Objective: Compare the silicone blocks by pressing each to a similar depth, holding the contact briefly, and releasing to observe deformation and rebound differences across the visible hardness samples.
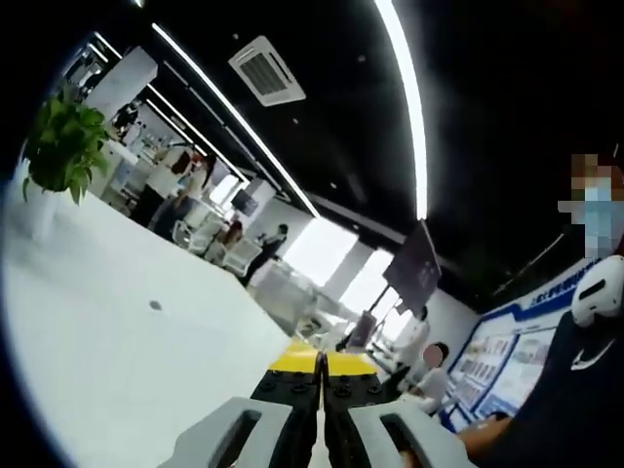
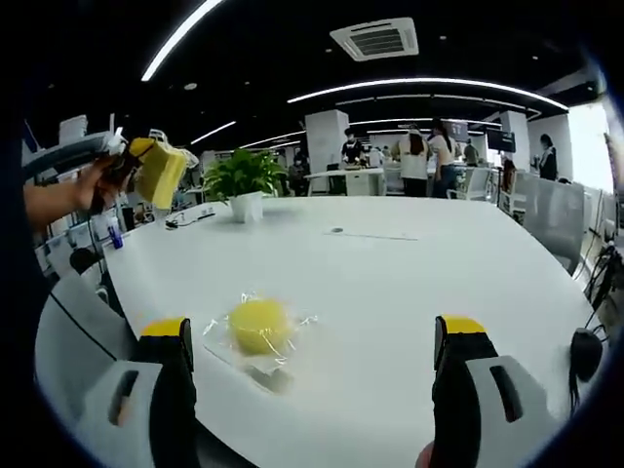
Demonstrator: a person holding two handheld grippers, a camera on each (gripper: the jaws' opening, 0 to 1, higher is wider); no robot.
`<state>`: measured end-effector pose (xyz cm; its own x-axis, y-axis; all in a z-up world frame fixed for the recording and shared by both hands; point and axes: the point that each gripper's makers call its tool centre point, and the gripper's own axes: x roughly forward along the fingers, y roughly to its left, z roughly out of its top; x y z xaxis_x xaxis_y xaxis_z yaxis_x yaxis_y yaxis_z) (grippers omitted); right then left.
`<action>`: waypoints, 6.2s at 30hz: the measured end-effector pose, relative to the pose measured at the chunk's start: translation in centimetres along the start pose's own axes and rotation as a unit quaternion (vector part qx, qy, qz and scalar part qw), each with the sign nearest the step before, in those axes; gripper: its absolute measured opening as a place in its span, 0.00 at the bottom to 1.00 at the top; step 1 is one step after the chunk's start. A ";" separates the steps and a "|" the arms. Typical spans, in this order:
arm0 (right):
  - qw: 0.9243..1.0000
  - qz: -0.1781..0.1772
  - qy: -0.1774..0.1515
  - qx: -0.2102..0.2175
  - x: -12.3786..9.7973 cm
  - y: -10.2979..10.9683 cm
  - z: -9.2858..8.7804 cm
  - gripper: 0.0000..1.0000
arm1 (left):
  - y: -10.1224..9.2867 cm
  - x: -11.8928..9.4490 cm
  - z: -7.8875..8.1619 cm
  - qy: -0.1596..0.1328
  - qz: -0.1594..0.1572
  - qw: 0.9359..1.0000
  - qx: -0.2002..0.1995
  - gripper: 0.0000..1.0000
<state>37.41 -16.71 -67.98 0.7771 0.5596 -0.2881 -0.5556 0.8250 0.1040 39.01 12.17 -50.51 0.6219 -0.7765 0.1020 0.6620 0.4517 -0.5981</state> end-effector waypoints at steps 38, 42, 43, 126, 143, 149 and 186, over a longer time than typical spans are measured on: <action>1.000 0.013 0.016 -0.016 0.6 0.8 -1.5 0.96 | 5.9 0.1 -6.8 0.024 0.045 0.994 -0.099 0.00; 1.000 0.015 0.018 -0.019 0.7 0.8 -1.6 0.96 | 6.8 0.1 -7.3 0.014 0.047 0.991 -0.127 0.00; 1.000 0.016 0.019 -0.019 0.7 0.8 -1.5 0.96 | 7.2 0.0 -7.6 0.012 0.050 0.990 -0.134 0.00; 0.998 0.024 0.035 -0.040 1.1 -0.4 -0.7 0.97 | 19.8 -7.1 -13.6 0.114 0.258 0.953 0.106 0.81; 0.997 0.061 0.046 -0.028 2.0 0.4 -2.4 0.96 | 10.6 -8.9 -10.8 0.148 0.231 0.942 0.191 1.00; 0.996 0.049 0.071 -0.022 2.4 0.0 -3.0 0.97 | 9.6 -8.6 -10.5 0.154 0.220 0.941 0.204 1.00; 0.995 0.027 0.089 -0.023 1.4 -1.2 -4.4 0.97 | 10.9 1.3 -14.6 0.189 0.163 0.967 0.058 0.97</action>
<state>37.84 -17.28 -72.70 0.6836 0.5770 -0.4469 -0.6112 0.7873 0.0815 40.95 9.64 -68.51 0.6224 -0.6799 -0.3878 0.5130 0.7285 -0.4539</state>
